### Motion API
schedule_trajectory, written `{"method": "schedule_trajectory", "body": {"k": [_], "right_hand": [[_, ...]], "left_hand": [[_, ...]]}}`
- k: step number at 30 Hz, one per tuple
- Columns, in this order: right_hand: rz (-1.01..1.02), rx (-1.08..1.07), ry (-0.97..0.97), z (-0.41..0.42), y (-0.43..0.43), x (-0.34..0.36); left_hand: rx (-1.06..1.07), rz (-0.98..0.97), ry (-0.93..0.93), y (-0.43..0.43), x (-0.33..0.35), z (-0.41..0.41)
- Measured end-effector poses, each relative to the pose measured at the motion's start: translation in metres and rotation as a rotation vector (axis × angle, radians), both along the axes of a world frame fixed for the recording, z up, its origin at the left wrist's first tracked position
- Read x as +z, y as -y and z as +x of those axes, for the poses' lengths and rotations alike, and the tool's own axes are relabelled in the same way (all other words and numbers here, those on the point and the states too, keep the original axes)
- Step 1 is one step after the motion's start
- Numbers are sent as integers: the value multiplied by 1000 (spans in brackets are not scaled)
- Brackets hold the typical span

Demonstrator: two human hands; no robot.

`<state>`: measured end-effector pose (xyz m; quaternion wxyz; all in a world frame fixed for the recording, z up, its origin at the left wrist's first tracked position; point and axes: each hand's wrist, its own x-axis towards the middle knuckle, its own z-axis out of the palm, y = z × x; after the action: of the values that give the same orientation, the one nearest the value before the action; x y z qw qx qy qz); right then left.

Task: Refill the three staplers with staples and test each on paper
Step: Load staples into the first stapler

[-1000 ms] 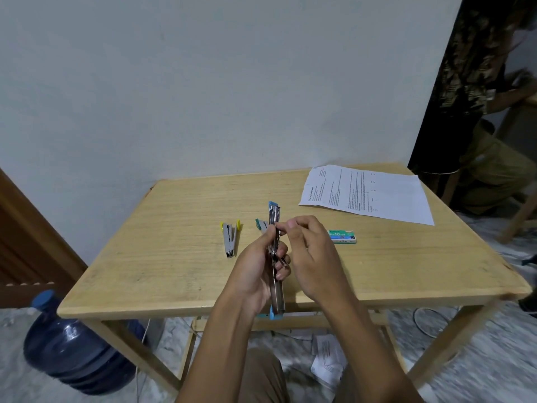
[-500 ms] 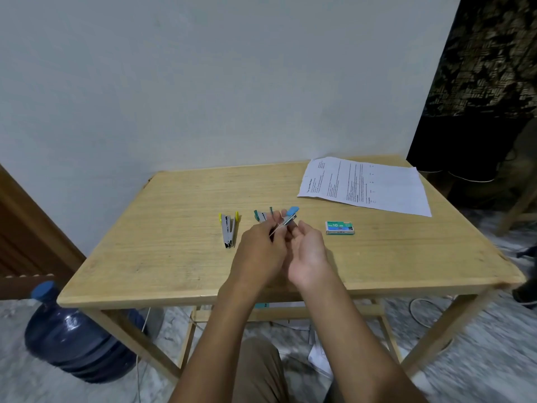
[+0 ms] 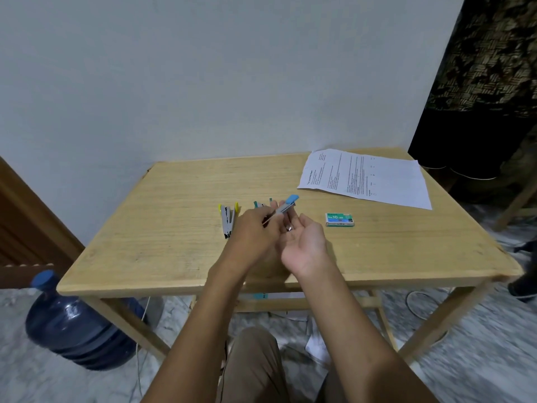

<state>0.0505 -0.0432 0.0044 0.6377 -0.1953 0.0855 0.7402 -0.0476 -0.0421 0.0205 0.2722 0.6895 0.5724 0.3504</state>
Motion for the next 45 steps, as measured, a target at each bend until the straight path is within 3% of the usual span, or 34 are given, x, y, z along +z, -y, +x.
{"method": "schedule_trajectory", "body": {"k": [3,8,10,12,15,17,22,29,34,36,40,45], "right_hand": [[23,-11,23,0,-1,1],[63,-48,73,8,2,1],[90,-69,209,13,2,0],[127,-115,541,19,-2,-1],[212,-144,1340,32,-16,0],[303,-45,1785,40,-28,-1],[447,385,2266,58,-56,-14],[567,589,2318,76,-58,-15],[414,190,2096,105,-46,-5],[328,143,2067,124,-39,-4],[214,347,2284,148,-26,-12],[290,310,2399,153,-24,-21]], "left_hand": [[-8,-95,138,-3,1,-2],[77,-396,617,-3,3,-9],[100,-444,658,-1,0,-10],[139,-405,504,0,-6,-9],[133,-246,168,1,-17,-6],[105,-200,22,1,-22,-4],[61,-153,-177,3,-28,1],[76,-80,-314,4,-34,6],[93,12,-456,6,-36,8],[100,42,-473,5,-38,8],[107,70,-474,3,-40,6],[120,87,-510,1,-40,5]]}}
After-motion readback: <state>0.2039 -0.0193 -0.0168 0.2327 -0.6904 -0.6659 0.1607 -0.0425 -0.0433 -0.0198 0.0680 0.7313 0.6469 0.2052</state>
